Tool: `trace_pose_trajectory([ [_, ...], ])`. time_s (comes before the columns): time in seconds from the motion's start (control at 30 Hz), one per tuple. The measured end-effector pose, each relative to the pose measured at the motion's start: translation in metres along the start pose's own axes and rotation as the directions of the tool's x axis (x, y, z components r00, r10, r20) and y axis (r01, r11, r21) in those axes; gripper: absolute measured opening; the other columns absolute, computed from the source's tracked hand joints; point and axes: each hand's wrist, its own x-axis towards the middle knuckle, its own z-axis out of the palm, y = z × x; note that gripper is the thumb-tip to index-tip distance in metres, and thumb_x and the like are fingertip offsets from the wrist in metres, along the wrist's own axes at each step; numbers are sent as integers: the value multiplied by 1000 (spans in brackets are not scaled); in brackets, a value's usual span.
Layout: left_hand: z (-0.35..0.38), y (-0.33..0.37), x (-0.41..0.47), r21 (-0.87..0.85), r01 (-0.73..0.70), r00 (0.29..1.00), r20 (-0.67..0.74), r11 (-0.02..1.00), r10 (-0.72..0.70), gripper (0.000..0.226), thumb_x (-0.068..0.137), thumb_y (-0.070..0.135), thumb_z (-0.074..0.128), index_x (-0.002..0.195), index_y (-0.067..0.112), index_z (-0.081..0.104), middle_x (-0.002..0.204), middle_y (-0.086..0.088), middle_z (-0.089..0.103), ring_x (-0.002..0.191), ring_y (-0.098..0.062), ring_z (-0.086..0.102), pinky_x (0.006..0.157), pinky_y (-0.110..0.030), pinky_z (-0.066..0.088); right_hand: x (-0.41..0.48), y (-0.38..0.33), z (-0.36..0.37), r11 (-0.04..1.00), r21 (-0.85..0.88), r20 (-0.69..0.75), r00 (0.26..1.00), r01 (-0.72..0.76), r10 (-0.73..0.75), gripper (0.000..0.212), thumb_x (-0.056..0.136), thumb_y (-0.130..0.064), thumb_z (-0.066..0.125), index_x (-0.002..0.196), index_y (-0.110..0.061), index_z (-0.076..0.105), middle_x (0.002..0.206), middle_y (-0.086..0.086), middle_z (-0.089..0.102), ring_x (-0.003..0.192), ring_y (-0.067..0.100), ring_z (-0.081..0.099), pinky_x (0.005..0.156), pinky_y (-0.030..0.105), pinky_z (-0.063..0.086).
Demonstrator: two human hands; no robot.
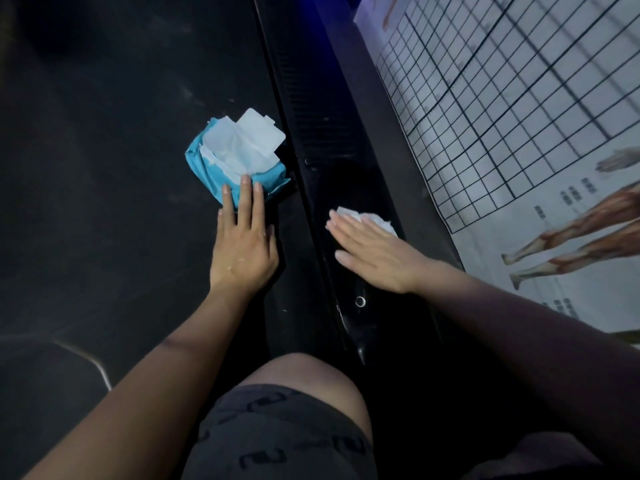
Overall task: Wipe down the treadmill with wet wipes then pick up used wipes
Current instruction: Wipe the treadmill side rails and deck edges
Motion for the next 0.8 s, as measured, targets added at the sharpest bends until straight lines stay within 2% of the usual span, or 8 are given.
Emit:
trace_pose_trajectory([
  [0.1, 3, -2, -1, -25, 4, 1000, -17, 1000, -5, 72, 106, 22, 43, 164, 3, 5, 173, -11, -5, 158, -38, -7, 126, -57, 19, 48, 9, -17, 999, 36, 8, 1000, -12, 12, 63, 107, -54, 12, 161, -25, -1, 167, -12, -13, 150, -3, -19, 125, 32, -12],
  [0.23, 4, -2, 1, -43, 12, 1000, -28, 999, -13, 72, 106, 20, 42, 164, 4, 3, 173, -10, -3, 159, -37, -6, 127, -55, 18, 94, 20, -41, 997, 21, -53, 996, -70, 71, 58, 109, -46, 12, 162, -25, -1, 168, -11, -9, 152, 1, -11, 125, 29, -9],
  [0.37, 3, -3, 1, -55, 14, 1000, -26, 998, -16, 71, 106, 19, 41, 164, 4, 2, 173, -11, -1, 159, -37, -5, 128, -53, 17, 91, 29, -40, 987, 80, -127, 981, -139, 148, 55, 111, -38, 15, 162, -23, 3, 169, -9, -3, 154, 3, -5, 126, 28, -6],
  [0.43, 2, -3, 1, -54, 18, 999, -27, 998, -19, 71, 106, 18, 41, 164, 4, 3, 173, -11, 0, 159, -37, -5, 128, -52, 16, 73, 34, -33, 982, 136, -159, 975, -132, 153, 53, 111, -32, 22, 162, -23, 12, 169, -9, 4, 154, 3, -1, 125, 25, -8],
  [0.53, 1, -1, 1, -39, 27, 999, -25, 999, -28, 70, 106, 20, 39, 164, 4, 2, 173, -11, 0, 159, -37, -5, 129, -51, 15, 31, 31, -21, 968, 249, -139, 987, -40, 76, 52, 106, -29, 29, 157, -21, 33, 166, -7, 21, 154, 6, 10, 127, 32, 0],
  [0.63, 0, 0, 1, -22, 24, 999, -23, 999, -25, 70, 107, 21, 38, 164, 3, 2, 173, -12, 0, 159, -38, -5, 129, -51, 13, -27, 4, 6, 948, 297, -72, 993, 112, -94, 51, 100, -25, 38, 149, -17, 48, 160, -6, 34, 152, 7, 21, 123, 18, 3],
  [0.7, 0, 0, 1, -9, 19, 1000, -25, 1000, -19, 70, 107, 21, 39, 164, 2, 3, 173, -12, 1, 159, -38, -5, 129, -51, 13, -60, -16, 29, 924, 297, -64, 971, 241, -232, 53, 92, -15, 42, 144, -14, 55, 155, -3, 43, 149, 8, 29, 124, 22, 9],
  [0.8, -1, 0, 0, -7, 26, 999, -23, 1000, -26, 70, 107, 21, 40, 164, 3, 3, 173, -12, 1, 159, -38, -4, 129, -52, 15, -78, -15, 40, 888, 355, -94, 956, 292, -277, 52, 91, 3, 45, 136, -15, 63, 147, -6, 52, 144, 3, 38, 125, 29, 21],
])
